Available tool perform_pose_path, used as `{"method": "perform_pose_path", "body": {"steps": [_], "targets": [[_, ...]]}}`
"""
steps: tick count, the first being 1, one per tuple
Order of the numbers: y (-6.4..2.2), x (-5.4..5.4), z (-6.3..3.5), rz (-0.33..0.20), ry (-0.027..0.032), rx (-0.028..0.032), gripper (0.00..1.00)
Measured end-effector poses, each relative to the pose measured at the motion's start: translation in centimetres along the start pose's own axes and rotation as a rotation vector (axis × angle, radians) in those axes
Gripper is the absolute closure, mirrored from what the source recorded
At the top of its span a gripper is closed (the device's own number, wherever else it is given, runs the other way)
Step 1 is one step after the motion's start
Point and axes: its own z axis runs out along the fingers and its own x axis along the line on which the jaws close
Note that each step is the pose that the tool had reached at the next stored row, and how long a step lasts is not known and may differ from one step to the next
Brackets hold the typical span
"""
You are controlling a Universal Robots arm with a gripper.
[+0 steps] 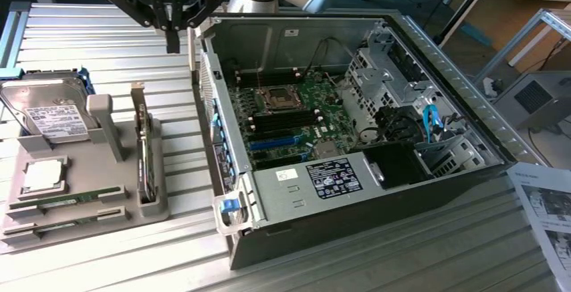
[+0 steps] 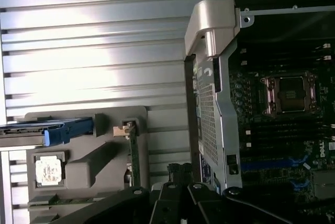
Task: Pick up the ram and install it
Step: 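Reach for the ram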
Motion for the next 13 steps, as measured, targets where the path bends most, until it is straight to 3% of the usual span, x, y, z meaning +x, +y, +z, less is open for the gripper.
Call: {"method": "perform_pose_path", "body": {"steps": [3,13], "targets": [[-0.1,1.1,-0.03,0.0,0.0,0.0001,0.89],[-0.31,3.1,-0.09,0.0,0.0,0.0001,0.89]]}}
